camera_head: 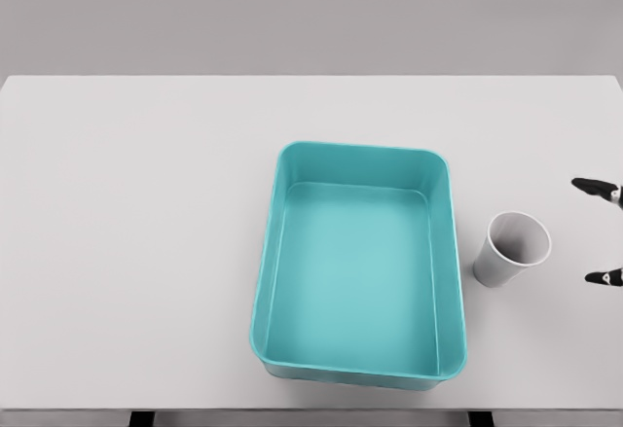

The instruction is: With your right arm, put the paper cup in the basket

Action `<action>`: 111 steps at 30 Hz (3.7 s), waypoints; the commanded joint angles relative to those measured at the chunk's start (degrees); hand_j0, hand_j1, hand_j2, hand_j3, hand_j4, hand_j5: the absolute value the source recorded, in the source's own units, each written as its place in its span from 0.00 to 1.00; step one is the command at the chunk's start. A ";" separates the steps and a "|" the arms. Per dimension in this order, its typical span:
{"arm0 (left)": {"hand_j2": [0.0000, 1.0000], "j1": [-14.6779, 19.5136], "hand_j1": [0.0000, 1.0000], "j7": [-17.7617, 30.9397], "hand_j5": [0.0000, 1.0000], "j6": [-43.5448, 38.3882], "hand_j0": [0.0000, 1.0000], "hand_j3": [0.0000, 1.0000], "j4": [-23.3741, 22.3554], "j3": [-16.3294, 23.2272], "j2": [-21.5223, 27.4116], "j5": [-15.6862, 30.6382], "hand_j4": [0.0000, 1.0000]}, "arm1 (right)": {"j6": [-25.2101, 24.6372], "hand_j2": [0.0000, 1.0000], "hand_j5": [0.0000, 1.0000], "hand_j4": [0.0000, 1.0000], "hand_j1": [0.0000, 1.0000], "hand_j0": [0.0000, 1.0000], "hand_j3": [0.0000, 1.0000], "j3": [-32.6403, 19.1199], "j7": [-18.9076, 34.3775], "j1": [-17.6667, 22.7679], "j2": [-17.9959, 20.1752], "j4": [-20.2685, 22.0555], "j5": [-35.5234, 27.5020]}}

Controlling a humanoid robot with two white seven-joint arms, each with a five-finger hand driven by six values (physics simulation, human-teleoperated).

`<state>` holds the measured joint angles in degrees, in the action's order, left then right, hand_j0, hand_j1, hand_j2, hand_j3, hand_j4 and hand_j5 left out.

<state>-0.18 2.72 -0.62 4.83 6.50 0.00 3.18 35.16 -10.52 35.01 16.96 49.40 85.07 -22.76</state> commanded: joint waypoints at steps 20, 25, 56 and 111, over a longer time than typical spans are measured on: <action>1.00 0.09 1.00 0.01 1.00 0.00 1.00 1.00 0.01 0.00 0.00 0.07 1.00 | -0.16 1.00 1.00 1.00 1.00 1.00 1.00 9.38 -0.01 -0.35 -7.38 -4.74 -14.33; 1.00 0.00 1.00 0.01 1.00 0.00 1.00 1.00 0.01 0.00 0.00 -0.02 1.00 | -0.16 1.00 1.00 1.00 1.00 1.00 1.00 11.13 -0.01 -0.79 -7.47 -3.07 -15.56; 1.00 0.09 1.00 0.01 1.00 0.00 1.00 1.00 0.01 0.00 0.00 -0.02 1.00 | -10.90 1.00 1.00 1.00 1.00 1.00 1.00 12.45 -0.01 -4.13 -14.42 0.27 -17.14; 1.00 0.09 1.00 0.01 1.00 0.00 1.00 1.00 0.01 0.00 0.00 -0.02 1.00 | -0.16 0.62 0.62 0.62 0.62 0.62 0.62 6.92 -0.01 -7.91 -14.33 6.86 4.56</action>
<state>-0.18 2.72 -0.62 4.83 6.51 0.00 3.17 34.63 -3.17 35.25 9.05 35.12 91.34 -19.99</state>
